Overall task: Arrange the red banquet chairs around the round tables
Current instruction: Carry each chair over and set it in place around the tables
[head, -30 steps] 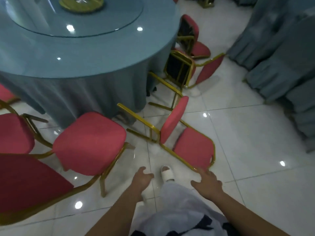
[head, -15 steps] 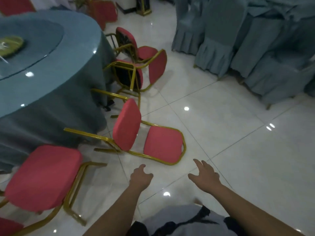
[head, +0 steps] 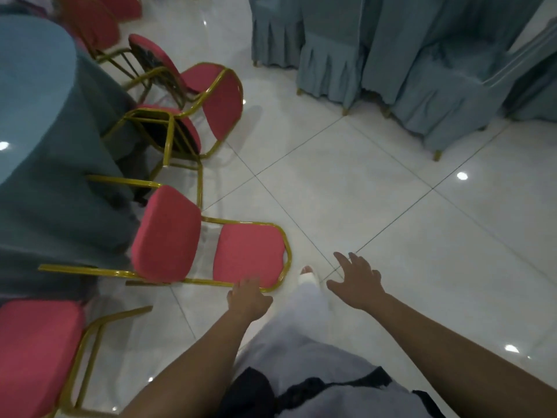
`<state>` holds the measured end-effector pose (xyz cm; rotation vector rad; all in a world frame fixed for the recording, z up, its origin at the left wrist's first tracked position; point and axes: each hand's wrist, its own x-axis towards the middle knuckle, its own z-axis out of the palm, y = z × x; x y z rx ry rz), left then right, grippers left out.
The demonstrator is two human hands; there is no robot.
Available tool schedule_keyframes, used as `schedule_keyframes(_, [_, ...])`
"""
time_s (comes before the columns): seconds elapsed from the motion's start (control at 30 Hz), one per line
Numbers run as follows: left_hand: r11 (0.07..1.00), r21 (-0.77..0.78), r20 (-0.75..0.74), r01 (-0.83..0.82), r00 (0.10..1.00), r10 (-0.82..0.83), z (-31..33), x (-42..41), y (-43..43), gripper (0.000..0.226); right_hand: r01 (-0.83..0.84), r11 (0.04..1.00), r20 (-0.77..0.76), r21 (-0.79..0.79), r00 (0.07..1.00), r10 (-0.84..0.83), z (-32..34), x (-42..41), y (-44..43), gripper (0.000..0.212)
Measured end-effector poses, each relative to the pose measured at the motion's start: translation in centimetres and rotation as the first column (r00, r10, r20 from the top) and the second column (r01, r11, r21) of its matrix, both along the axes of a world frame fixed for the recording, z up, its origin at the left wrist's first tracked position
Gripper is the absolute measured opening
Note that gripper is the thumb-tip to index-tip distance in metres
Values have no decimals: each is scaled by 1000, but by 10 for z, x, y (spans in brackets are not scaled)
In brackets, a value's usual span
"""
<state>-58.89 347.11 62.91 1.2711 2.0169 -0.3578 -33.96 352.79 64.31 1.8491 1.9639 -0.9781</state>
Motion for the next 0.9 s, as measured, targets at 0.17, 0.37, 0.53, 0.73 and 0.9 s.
schedule_keyframes(0.17, [999,-48,27,2,1000,-1,-26,46,120,60,-94,993,91,67,992,88,2,26,82,78])
schedule_keyframes(0.37, [991,124,290,-44,957,6,3,96,271,74,-45,998,97,33,994,42,23,42,181,77])
schedule_keyframes(0.53, [960,210,249,-184,960,129,22,54,343,72,-26,1000,76,15,997,25,29,31,261,77])
schedule_keyframes(0.73, [837,96,137,-538,840,524,1,-14,325,66,-350,937,66,-15,934,350,23,-28,353,79])
schedule_keyframes(0.9, [635,49,11,-771,636,772,2,-22,292,77,-676,737,51,4,736,675,18,-85,411,82])
